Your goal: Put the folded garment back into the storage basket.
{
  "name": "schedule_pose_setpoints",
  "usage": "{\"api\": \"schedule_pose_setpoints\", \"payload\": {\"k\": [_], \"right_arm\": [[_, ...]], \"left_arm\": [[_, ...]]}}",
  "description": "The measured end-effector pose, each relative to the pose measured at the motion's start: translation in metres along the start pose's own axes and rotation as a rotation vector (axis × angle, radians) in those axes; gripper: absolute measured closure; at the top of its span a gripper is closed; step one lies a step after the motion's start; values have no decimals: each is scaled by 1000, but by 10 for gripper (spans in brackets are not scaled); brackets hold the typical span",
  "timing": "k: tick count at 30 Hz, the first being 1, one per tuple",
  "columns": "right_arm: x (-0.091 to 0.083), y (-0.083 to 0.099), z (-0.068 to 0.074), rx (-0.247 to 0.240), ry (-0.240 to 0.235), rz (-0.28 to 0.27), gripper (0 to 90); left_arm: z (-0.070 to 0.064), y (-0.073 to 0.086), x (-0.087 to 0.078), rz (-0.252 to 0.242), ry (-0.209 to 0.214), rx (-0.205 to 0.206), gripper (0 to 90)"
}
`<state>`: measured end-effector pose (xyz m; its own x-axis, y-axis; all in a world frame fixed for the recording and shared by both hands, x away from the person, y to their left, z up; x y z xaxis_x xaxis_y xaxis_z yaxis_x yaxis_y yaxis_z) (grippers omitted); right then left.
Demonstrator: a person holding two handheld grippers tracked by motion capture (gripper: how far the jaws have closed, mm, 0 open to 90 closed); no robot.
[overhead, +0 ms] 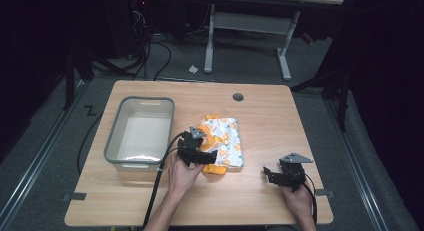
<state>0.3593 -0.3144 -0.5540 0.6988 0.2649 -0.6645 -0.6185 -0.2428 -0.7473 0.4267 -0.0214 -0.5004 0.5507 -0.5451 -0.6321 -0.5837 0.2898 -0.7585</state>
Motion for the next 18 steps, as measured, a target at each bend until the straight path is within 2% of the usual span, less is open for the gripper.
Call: {"api": "schedule_pose_setpoints", "payload": {"k": [8, 12, 18], "right_arm": [[0, 0, 0, 0, 0, 0, 252], [0, 0, 0, 0, 0, 0, 252], [0, 0, 0, 1, 0, 0, 252]], "left_arm": [[6, -6, 20, 29, -27, -26, 107], [10, -4, 31, 50, -31, -53, 72], [16, 2, 46, 80, -62, -65, 72]]}}
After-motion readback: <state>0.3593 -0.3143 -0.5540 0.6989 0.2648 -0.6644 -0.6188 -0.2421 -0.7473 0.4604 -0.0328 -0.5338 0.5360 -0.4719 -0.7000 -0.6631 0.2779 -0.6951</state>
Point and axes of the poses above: each handheld gripper's, and its own axes: x roughly forward along the jaws, y roughly out of its underside, z roughly to its left, the point moved 5 cm from there along x, roughly forward along the jaws, and after that the axes turned 5 degrees about -z, right-handed, at the moved point
